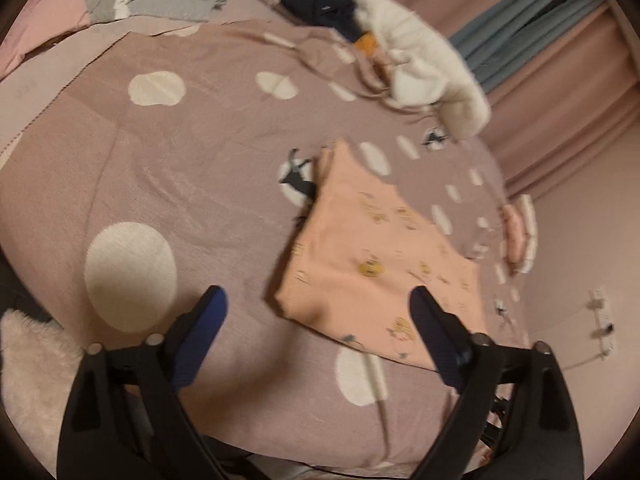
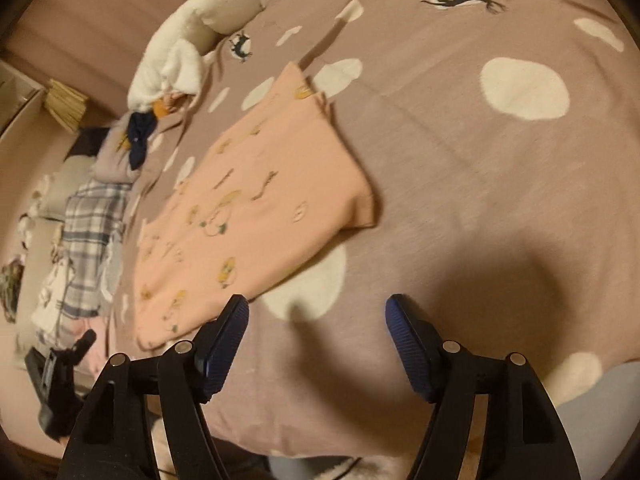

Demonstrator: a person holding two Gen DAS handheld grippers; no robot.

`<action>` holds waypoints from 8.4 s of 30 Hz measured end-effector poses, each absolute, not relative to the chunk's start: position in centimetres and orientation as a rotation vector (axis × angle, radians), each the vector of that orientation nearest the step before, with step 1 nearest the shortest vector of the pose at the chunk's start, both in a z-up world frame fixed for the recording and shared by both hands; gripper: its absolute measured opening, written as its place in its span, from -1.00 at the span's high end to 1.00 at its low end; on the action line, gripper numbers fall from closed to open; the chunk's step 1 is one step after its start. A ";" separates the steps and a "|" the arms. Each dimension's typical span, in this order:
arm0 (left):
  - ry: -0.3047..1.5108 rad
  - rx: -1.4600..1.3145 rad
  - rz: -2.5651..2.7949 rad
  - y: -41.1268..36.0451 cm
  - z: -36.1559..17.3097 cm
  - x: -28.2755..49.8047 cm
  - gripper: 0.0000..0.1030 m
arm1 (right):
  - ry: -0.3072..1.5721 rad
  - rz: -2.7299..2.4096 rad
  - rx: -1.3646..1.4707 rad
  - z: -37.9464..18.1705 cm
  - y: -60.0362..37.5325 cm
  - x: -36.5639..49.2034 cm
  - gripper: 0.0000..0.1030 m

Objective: Fold small clothes

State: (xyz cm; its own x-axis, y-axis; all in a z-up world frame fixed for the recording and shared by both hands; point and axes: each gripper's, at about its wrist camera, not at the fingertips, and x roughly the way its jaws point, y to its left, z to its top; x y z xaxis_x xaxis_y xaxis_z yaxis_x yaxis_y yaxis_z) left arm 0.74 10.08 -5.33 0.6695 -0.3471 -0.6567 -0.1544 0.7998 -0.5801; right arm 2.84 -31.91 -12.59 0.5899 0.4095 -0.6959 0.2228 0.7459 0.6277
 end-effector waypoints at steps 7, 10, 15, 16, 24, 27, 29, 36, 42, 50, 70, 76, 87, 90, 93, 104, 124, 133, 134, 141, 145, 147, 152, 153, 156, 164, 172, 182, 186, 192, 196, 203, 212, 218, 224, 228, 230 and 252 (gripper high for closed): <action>0.773 -0.485 -0.054 8.8 -5.7 -2.6 -0.99 | 0.892 0.183 0.808 -12.6 -30.5 2.6 -0.39; 0.732 -0.454 -0.018 8.5 -5.0 -3.9 -0.99 | 0.915 0.147 0.686 -11.9 -29.3 3.3 -0.40; 0.596 -0.330 -0.052 7.5 -1.6 -8.6 -0.99 | 0.885 0.135 0.672 -11.5 -27.8 2.9 -0.44; 0.577 -0.329 -0.046 7.6 -1.2 -9.4 -0.99 | 0.889 0.143 0.669 -11.7 -27.5 2.7 -0.46; 0.503 -0.315 0.053 8.7 0.2 -13.8 -0.99 | 0.835 0.140 0.501 -11.9 -25.5 1.6 -0.48; 0.494 -0.319 0.077 8.8 0.2 -14.6 -0.99 | 0.815 0.138 0.512 -12.1 -25.5 1.7 -0.53; 0.480 -0.340 0.078 9.2 0.2 -15.3 -0.99 | 0.813 0.129 0.503 -12.1 -25.2 1.7 -0.57; 0.404 -0.279 0.199 9.5 1.3 -17.2 -0.99 | 0.797 0.112 0.490 -12.2 -24.1 1.6 -0.79; 0.409 -0.199 0.236 9.0 0.9 -17.5 -0.99 | 0.788 0.113 0.463 -12.4 -23.9 1.7 -0.81; 0.430 -0.214 0.229 9.2 0.0 -17.3 -0.99 | 0.778 0.130 0.456 -12.4 -24.0 1.4 -0.82; 0.462 -0.150 -0.082 4.6 -0.1 -10.4 -0.99 | 0.817 0.254 0.704 -12.6 -26.7 3.4 -0.91; 0.458 -0.107 -0.202 2.3 -0.9 -6.6 -0.99 | 0.815 0.279 0.805 -13.2 -27.6 3.9 -0.91; 0.548 -0.221 -0.193 1.7 -6.0 -1.2 -0.99 | 0.725 0.200 0.542 -12.8 -25.1 3.9 -0.91; 0.556 -0.246 -0.221 2.2 -6.6 -1.1 -0.99 | 0.710 0.187 0.526 -12.8 -25.0 4.2 -0.94; 0.543 -0.297 -0.191 3.2 -7.3 -1.3 -0.99 | 0.687 0.191 0.591 -12.9 -25.9 4.1 -0.95; 0.598 -0.345 -0.208 2.9 -8.6 1.0 -0.99 | 0.629 0.168 0.720 -12.9 -27.2 5.0 -0.94; 0.707 -0.196 -0.215 0.9 -11.2 2.5 -0.99 | 0.568 0.119 0.704 -13.3 -27.4 5.4 -0.75; 0.704 -0.213 -0.210 1.6 -11.6 2.6 -0.99 | 0.553 0.115 0.711 -13.4 -27.5 5.3 -0.69; 0.704 -0.227 -0.216 1.7 -11.5 2.7 -0.99 | 0.552 0.115 0.713 -13.5 -27.5 5.2 -0.69; 0.710 -0.319 -0.241 2.4 -11.1 2.8 -0.99 | 0.496 0.135 0.839 -13.7 -29.1 4.8 -0.64; 0.713 -0.353 -0.238 2.6 -11.0 2.9 -0.99 | 0.493 0.121 0.909 -13.8 -29.7 5.0 -0.42; 0.714 -0.372 -0.248 2.8 -11.0 3.0 -0.99 | 0.501 0.103 0.923 -14.0 -29.7 5.0 -0.30; 0.714 -0.384 -0.267 3.2 -10.8 2.9 -0.99 | 0.521 0.090 0.953 -14.2 -29.6 5.2 0.22; 0.715 -0.368 -0.272 3.0 -10.8 2.8 -0.99 | 0.531 0.092 0.956 -14.2 -29.6 5.4 0.28; 0.714 -0.337 -0.280 2.9 -10.8 2.6 -0.99 | 0.549 0.086 0.955 -14.3 -29.4 5.5 0.42; 0.700 -0.442 -0.312 4.7 -10.5 2.2 -0.99 | 0.539 0.095 0.914 -12.6 -29.0 5.5 0.61; 0.698 -0.431 -0.238 5.4 -10.3 1.9 -0.99 | 0.505 0.147 0.831 -10.4 -27.4 6.0 0.62; 0.704 -0.481 -0.238 6.7 -10.2 1.9 -0.99 | 0.527 0.188 0.690 -8.0 -23.9 8.3 0.81; 0.706 -0.468 -0.232 6.8 -10.2 1.7 -0.99 | 0.527 0.230 0.710 -7.9 -23.0 9.0 0.83; 0.697 -0.514 -0.224 8.1 -9.9 1.7 -0.99 | 0.537 0.335 0.698 -7.1 -20.5 9.1 0.83; 0.686 -0.569 -0.211 9.5 -9.9 1.7 -0.99 | 0.571 0.416 0.689 -7.0 -18.5 9.4 0.83; 0.675 -0.621 -0.187 11.2 -9.6 1.4 -0.99 | 0.658 0.508 0.580 -7.2 -13.3 9.5 0.83; 0.689 -0.592 -0.185 11.4 -9.5 1.0 -0.99 | 0.601 0.553 0.639 -5.2 -13.2 10.1 0.84; 0.679 -0.639 -0.176 12.6 -9.7 0.8 -0.99 | 0.546 0.605 0.670 -3.5 -13.4 9.7 0.83; 0.671 -0.666 -0.160 13.6 -9.5 0.6 -0.99 | 0.693 0.685 0.356 -6.2 -8.8 7.0 0.84; 0.670 -0.683 -0.154 14.1 -9.5 0.4 -0.99 | 0.784 0.631 0.225 -8.6 -6.8 6.8 0.83; 0.673 -0.683 -0.153 14.2 -9.5 0.4 -0.99 | 0.803 0.655 0.248 -8.8 -6.9 6.9 0.78; 0.692 -0.652 -0.128 14.0 -9.8 1.3 -0.99 | 0.930 0.639 0.613 -6.4 -13.1 19.5 -0.15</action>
State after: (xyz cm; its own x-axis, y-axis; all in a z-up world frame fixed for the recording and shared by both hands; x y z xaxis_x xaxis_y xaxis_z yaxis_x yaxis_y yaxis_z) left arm 1.26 13.96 -9.81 0.7710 -0.3178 -0.5519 -0.0996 0.7957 -0.5974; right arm 19.48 -13.08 -6.36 0.4463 0.7254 -0.5240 -0.2295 0.6588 0.7164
